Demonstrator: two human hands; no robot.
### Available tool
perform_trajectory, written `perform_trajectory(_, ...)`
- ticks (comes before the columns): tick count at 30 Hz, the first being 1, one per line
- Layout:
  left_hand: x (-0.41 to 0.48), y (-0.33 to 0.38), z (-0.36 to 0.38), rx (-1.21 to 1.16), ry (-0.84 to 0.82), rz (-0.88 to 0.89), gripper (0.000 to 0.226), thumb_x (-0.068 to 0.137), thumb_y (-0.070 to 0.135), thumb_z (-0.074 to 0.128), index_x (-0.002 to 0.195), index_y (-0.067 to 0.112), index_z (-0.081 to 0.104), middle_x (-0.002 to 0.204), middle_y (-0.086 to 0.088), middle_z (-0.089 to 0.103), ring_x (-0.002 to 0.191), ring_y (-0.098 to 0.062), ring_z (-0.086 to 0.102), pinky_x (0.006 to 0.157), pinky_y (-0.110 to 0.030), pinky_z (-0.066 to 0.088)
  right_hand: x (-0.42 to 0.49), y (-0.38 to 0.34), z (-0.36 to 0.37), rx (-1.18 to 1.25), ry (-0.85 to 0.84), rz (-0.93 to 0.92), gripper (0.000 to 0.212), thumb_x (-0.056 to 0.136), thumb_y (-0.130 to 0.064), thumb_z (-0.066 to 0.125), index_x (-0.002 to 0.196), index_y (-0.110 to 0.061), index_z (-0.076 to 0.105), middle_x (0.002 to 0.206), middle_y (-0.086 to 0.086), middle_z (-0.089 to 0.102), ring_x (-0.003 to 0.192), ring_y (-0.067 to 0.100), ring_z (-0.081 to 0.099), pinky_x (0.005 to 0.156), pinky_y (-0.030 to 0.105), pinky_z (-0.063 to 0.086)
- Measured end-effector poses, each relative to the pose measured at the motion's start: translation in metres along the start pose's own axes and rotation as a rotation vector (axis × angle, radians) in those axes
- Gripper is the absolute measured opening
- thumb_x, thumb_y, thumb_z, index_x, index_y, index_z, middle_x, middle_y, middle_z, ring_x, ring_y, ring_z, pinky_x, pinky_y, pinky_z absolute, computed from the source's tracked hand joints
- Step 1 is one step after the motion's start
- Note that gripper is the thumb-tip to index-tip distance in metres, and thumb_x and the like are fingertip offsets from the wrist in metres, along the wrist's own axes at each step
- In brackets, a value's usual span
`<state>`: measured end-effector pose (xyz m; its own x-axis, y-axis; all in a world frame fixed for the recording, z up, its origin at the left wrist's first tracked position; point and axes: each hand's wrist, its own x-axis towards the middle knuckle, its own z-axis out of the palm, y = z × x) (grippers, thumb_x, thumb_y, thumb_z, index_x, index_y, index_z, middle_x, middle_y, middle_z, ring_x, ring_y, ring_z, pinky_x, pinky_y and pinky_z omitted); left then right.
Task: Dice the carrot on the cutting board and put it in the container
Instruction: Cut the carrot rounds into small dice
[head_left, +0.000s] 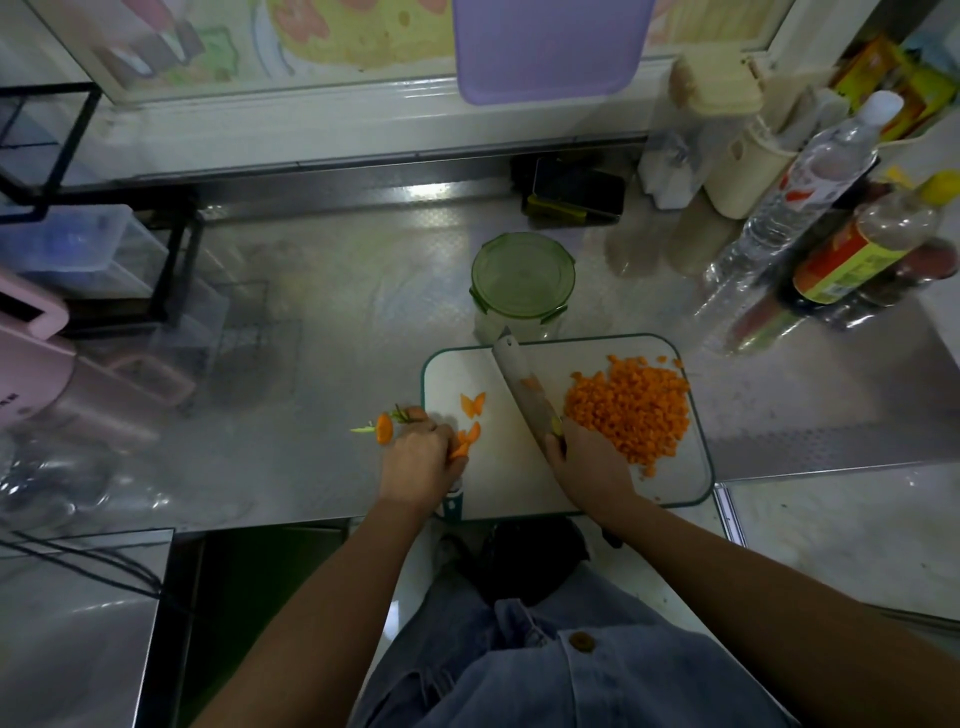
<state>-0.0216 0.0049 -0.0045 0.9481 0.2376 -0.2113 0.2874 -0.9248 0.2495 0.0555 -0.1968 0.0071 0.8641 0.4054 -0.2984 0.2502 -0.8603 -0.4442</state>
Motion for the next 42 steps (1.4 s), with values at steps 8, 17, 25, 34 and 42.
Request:
perform_trajectory(8,0.001,0.005,-0.006,0.054,0.046,0.048,0.019,0.084,0.029,0.059,0.088,0.012,0.064,0.095,-0.01,0.062,0.092,-0.026,0.059,0.074,-0.034,0.041,0.001,0.0,-0.001,-0.001,-0.01,0.005,0.02,0.1,-0.028,0.041,0.084,-0.016,0.04,0.061,-0.007,0.032,0.05,0.006,0.028,0.044,0.024,0.02)
perform_trajectory(17,0.007,0.025,-0.009,0.04,0.068,0.157,0.024,0.082,0.037,0.062,0.078,0.013,0.065,0.087,-0.008,0.064,0.09,-0.026,0.059,0.066,-0.029,0.035,-0.003,0.005,-0.002,0.024,-0.001,-0.016,0.021,0.099,-0.029,0.042,0.086,-0.013,0.047,0.068,0.001,0.047,0.06,0.019,0.047,0.051,0.031,0.034)
perform_trajectory(25,0.037,0.069,0.002,0.206,-0.143,0.621,0.024,0.088,0.034,0.052,0.09,0.013,0.063,0.1,-0.006,0.06,0.095,-0.025,0.058,0.069,-0.035,0.044,-0.023,0.039,-0.019,0.044,0.074,0.003,0.022,0.097,-0.027,0.048,0.09,-0.008,0.057,0.071,0.005,0.049,0.07,0.029,0.056,0.06,0.037,0.038)
perform_trajectory(34,0.042,0.082,0.006,0.148,-0.048,0.699,0.011,0.075,0.026,0.072,0.079,0.015,0.07,0.086,-0.007,0.063,0.074,-0.028,0.063,0.051,-0.03,0.044,-0.031,0.042,-0.021,0.034,0.05,-0.031,0.022,0.097,-0.027,0.047,0.099,-0.009,0.057,0.077,0.011,0.058,0.071,0.028,0.055,0.058,0.033,0.035)
perform_trajectory(42,0.007,0.084,0.011,-0.26,-0.063,0.075,0.028,0.077,0.034,0.069,0.098,0.022,0.055,0.082,0.005,0.061,0.08,-0.019,0.06,0.06,-0.03,0.042,-0.031,0.043,-0.023,0.007,0.05,-0.135,0.023,0.097,-0.029,0.047,0.089,-0.01,0.057,0.066,0.005,0.05,0.058,0.022,0.048,0.049,0.031,0.03)
